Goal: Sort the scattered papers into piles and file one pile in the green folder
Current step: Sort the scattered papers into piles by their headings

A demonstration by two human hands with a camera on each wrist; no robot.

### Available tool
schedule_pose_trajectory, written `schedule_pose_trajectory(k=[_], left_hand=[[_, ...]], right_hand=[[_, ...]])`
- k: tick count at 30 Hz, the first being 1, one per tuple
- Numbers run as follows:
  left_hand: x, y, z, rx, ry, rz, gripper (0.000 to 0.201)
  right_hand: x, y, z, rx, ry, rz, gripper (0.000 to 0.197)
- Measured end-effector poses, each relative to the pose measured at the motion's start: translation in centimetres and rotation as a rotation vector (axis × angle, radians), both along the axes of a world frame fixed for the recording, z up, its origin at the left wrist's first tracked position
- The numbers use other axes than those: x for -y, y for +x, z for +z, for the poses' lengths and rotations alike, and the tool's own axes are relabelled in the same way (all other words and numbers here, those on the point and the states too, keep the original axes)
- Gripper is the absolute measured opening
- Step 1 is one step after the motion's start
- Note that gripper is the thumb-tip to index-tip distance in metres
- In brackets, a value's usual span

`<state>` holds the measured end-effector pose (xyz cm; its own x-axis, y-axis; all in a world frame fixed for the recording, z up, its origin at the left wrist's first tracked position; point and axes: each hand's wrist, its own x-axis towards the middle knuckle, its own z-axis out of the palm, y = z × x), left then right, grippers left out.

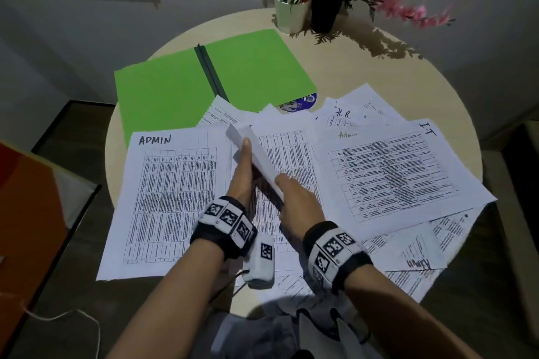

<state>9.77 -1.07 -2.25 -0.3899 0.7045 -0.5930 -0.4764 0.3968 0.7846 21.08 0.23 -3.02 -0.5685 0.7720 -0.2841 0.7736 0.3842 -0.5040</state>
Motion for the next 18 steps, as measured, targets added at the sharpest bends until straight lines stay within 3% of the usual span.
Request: schedule_pose_trajectory(k=[5, 7, 10, 12, 14, 18], left_hand=[[0.1, -0.1, 0.2, -0.096, -0.056, -0.081, 0.058], [0.0, -0.1, -0.5, -0.343, -0.117, -0.212, 0.053], [-0.3, -0.6, -1.8, -0.853, -0.26, -0.429, 0.042], [-0.5, -0.7, -2.3, -0.957, -0.413, -0.538, 0.056], [-0.8, -0.3, -2.3, -0.958, -0.513, -0.614, 0.08], [-1.3, 3.1, -1.6, -1.09, -0.428, -0.944, 0.107]], right_hand=[[-3.4, 2.2, 0.3, -0.106, -0.259, -0.488, 0.025], [-5.3, 4.3, 0.8, -0.207, -0.232, -0.695, 0.025], [-8.3, 9.1, 1.2, -0.294, -0.109, -1.022, 0.03], [-9.5, 12.2, 1.1, -0.357, -0.088, -1.271, 0.04], [-9.8, 14.9, 0.6, -0.402, -0.158, -1.47, 0.048], [-8.7, 16.7, -0.4, -0.331, -0.248, -1.645, 0.057]])
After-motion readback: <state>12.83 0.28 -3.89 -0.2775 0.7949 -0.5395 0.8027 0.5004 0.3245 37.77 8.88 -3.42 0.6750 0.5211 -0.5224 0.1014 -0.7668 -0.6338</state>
